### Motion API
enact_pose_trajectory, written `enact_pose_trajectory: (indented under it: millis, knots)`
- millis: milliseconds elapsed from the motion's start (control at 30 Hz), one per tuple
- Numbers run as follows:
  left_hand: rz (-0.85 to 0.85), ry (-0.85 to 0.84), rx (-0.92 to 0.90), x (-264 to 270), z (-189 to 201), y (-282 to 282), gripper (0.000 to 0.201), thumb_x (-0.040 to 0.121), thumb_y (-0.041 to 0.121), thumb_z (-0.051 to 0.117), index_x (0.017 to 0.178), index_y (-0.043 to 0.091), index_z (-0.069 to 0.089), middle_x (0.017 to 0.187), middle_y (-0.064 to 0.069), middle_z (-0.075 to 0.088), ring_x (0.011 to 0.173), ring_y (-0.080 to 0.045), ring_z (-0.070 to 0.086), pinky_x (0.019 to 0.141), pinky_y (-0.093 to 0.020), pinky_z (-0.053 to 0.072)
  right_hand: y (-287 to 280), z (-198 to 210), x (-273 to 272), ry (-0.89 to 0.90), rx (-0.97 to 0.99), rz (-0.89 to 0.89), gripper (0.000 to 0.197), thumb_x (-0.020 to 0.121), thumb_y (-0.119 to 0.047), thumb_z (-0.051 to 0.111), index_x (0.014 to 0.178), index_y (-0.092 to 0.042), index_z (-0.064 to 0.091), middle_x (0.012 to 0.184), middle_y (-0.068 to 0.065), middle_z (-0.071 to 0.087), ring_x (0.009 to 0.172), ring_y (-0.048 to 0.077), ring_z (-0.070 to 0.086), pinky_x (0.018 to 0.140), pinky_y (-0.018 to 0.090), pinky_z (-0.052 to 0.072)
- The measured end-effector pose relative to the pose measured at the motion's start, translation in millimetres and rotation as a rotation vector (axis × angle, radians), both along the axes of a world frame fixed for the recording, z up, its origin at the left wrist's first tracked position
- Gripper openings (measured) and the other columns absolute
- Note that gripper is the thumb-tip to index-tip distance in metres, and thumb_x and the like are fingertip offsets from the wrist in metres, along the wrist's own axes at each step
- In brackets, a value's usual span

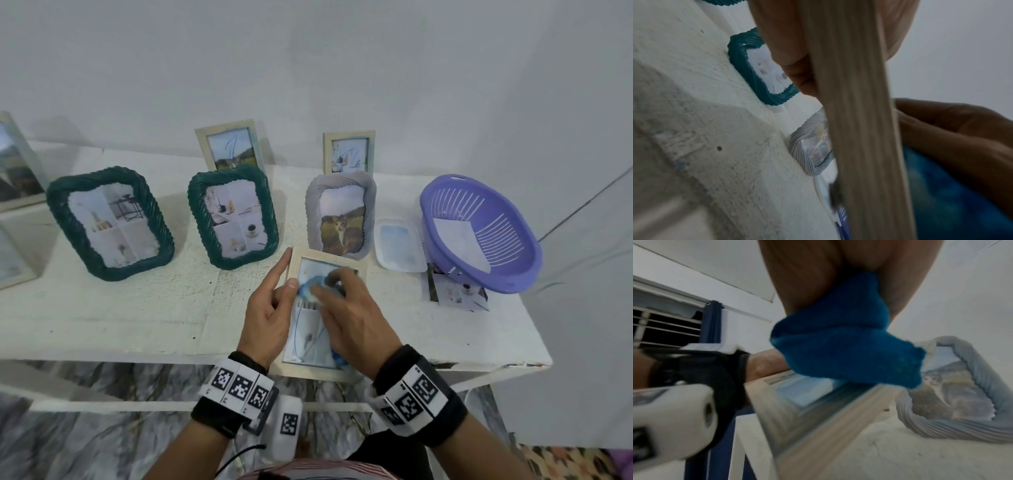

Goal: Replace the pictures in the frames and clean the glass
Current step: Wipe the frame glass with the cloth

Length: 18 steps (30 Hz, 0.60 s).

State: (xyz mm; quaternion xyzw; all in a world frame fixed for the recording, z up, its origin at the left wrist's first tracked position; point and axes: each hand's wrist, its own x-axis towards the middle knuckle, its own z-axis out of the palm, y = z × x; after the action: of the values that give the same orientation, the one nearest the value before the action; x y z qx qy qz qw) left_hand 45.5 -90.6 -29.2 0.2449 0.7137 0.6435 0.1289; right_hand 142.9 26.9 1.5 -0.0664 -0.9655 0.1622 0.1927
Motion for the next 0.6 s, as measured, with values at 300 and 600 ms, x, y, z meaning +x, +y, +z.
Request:
enact_pose_trajectory:
  millis: [300, 600]
  knots:
    - [0.000, 0.018, -0.001, 8, 0, 2, 0.046, 0.104, 0.018, 0.046, 0.147, 0.030, 0.040, 0.054, 0.012, 0.018, 0.049, -0.006, 0.018, 0.046, -0.015, 0.019, 14, -2, -6, -0.014, 0.025, -0.176, 0.031, 0.076, 0.008, 0.063, 0.104, -0.005, 0.064, 0.103, 0.017, 0.051, 0.077, 0.032, 0.052, 0.066, 0.041, 0.053]
    - [0.034, -0.050, 0.018, 2, -5, -2, 0.043, 0.103, 0.025, 0.046, 0.139, 0.049, 0.041, 0.064, -0.007, 0.034, 0.055, -0.019, 0.028, 0.051, -0.026, 0.031, 5, 0, 24, -0.186, 0.108, 0.225, 0.028, 0.085, -0.006, 0.061, 0.111, -0.015, 0.066, 0.105, 0.011, 0.052, 0.085, 0.024, 0.051, 0.072, 0.024, 0.046]
